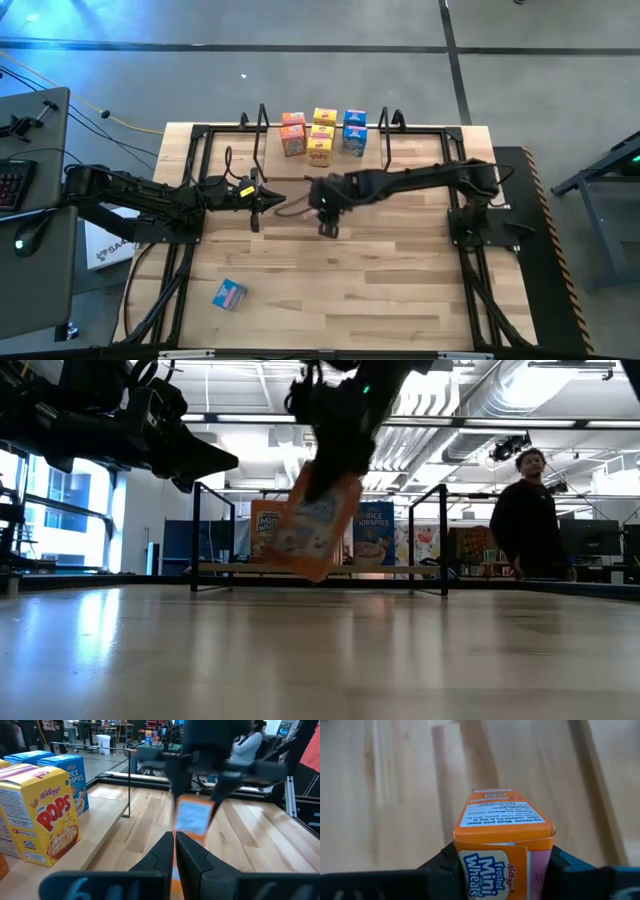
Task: Stack cereal on shelf
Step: Put the orange cereal box on the shelf aligned with the other orange cereal boxes
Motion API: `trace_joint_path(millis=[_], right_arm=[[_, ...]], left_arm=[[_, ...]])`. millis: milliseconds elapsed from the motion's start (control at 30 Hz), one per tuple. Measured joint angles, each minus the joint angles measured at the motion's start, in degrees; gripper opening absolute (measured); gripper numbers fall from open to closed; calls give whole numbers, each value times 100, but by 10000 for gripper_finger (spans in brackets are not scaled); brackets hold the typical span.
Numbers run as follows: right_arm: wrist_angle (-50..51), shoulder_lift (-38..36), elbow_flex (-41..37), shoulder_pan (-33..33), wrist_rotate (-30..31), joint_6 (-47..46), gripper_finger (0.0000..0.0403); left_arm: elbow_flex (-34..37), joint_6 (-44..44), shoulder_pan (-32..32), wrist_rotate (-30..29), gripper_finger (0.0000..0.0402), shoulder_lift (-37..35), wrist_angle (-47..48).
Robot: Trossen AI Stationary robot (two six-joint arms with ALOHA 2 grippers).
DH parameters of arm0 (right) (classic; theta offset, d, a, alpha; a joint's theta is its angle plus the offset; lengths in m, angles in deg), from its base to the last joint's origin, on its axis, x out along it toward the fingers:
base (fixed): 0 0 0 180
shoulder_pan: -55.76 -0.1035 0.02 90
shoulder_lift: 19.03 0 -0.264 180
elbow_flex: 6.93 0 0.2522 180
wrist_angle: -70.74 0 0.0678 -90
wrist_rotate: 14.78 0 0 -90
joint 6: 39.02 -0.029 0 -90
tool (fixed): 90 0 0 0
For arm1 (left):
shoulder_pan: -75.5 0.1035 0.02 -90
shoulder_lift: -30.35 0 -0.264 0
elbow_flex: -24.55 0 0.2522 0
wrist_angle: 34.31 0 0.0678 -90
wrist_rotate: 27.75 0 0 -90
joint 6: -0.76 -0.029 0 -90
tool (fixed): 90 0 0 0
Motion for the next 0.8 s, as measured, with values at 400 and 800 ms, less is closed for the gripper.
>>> trace_joint_path(millis=[400,800], right_arm=[[-193,750,751,501,-333,868,135],[-428,1139,1021,517,-257,911,215]], left_arm=[[0,-3,1,-31,10,0,2],[0,34,0,-31,10,0,51]])
